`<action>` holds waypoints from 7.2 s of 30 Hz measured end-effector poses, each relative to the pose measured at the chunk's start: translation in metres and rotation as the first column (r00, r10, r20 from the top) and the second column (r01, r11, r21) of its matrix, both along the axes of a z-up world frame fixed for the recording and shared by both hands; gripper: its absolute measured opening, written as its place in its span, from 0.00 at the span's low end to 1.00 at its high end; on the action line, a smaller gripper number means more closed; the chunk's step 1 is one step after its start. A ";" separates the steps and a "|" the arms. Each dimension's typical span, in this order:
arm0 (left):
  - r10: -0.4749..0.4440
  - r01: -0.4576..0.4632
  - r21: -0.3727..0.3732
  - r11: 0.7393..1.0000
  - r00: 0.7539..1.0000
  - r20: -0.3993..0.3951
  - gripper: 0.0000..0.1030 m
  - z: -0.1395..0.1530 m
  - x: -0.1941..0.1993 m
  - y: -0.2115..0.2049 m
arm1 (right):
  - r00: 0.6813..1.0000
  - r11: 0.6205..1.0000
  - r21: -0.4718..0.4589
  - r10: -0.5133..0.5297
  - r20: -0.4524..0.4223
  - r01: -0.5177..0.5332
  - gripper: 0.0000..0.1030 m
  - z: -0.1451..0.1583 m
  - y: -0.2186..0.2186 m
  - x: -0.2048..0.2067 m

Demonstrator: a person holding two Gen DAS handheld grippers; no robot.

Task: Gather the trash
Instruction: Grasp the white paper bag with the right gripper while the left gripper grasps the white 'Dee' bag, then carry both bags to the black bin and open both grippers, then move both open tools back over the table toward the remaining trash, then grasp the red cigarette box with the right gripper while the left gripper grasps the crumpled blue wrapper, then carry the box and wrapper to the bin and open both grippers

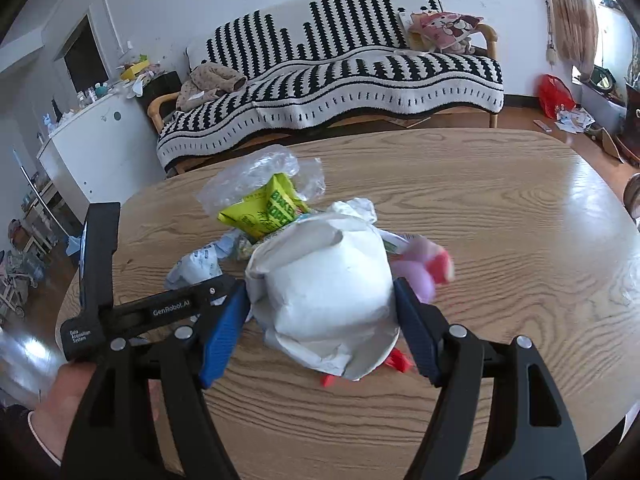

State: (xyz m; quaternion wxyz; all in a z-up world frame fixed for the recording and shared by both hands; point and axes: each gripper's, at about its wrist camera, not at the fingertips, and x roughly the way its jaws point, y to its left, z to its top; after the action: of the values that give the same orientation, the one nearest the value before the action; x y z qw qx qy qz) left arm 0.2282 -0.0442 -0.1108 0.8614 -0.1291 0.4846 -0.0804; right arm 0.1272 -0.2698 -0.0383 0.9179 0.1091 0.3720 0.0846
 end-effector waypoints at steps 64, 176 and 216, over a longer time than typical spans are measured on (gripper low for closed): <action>-0.860 0.858 0.067 0.510 0.506 0.061 0.50 -0.043 -0.243 -0.462 | 0.640 0.689 -0.027 -0.686 -0.345 0.724 0.73 -0.088 -0.386 -0.299; -0.555 0.512 0.223 0.830 0.798 0.235 0.16 0.095 -0.121 -0.176 | 0.965 0.965 -0.025 -0.262 0.004 0.262 0.26 0.023 -0.169 -0.134; -0.901 0.899 0.072 0.432 0.429 0.062 0.72 -0.023 -0.246 -0.458 | 0.571 0.607 -0.063 -0.774 -0.275 0.792 0.70 -0.071 -0.391 -0.317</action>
State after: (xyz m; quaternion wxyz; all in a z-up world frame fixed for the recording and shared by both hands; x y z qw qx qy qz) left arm -0.0183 -0.5022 -0.1334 0.7089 0.1646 0.4404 -0.5258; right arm -0.1901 -0.6604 -0.1094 0.7950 0.3038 0.4056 -0.3334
